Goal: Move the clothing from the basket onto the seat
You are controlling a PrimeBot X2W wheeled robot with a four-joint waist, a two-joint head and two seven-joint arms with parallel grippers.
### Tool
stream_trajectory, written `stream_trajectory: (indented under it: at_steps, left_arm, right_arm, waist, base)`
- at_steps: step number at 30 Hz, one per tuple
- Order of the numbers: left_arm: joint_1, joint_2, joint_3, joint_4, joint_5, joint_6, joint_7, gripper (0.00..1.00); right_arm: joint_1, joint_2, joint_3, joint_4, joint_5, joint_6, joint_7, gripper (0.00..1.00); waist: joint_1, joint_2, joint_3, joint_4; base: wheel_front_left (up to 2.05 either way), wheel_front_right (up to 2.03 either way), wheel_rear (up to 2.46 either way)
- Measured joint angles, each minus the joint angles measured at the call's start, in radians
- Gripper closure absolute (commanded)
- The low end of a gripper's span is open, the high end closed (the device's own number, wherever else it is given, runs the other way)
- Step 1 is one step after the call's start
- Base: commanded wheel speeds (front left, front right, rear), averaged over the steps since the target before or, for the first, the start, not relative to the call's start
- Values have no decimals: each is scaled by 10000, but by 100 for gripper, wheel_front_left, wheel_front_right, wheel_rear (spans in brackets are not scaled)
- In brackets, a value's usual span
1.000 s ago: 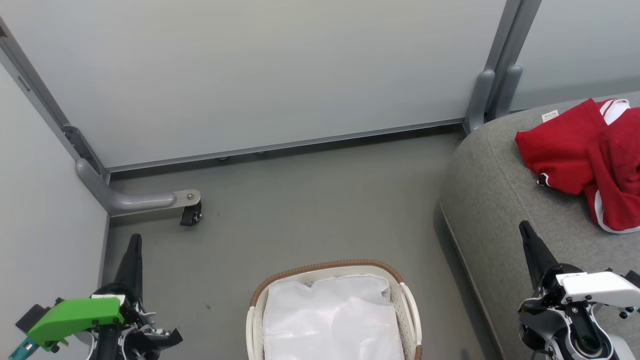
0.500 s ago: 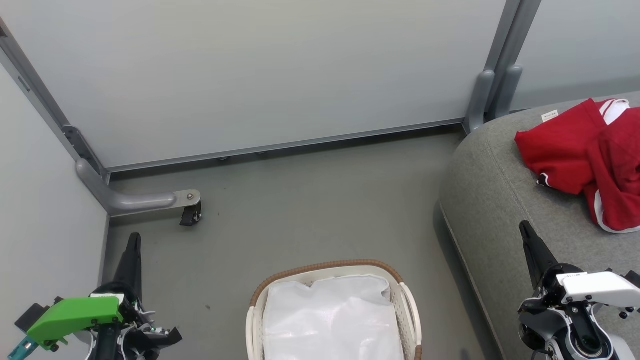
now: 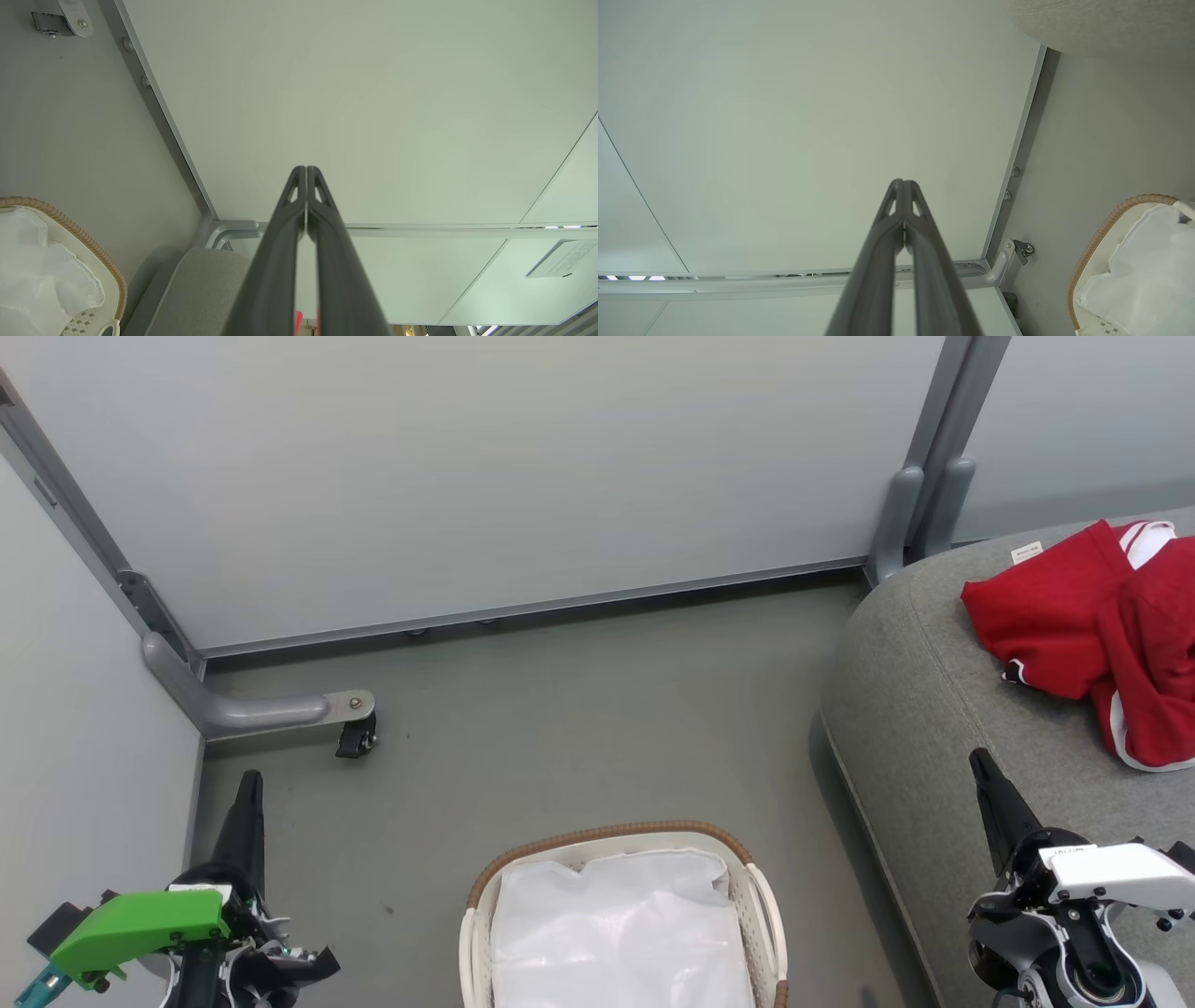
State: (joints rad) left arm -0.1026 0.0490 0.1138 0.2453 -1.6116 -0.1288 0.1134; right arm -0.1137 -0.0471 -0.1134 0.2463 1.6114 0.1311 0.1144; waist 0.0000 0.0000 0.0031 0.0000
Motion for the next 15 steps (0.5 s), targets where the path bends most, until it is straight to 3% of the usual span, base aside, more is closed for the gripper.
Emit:
stream_trajectory:
  at_steps: [15]
  left_arm:
    - [0, 0, 4, 0, 0, 0, 0, 100]
  right_arm:
    - [0, 0, 0, 0, 0, -2, 0, 100]
  waist:
    - [0, 0, 0, 0]
  base:
    - [0, 0, 0]
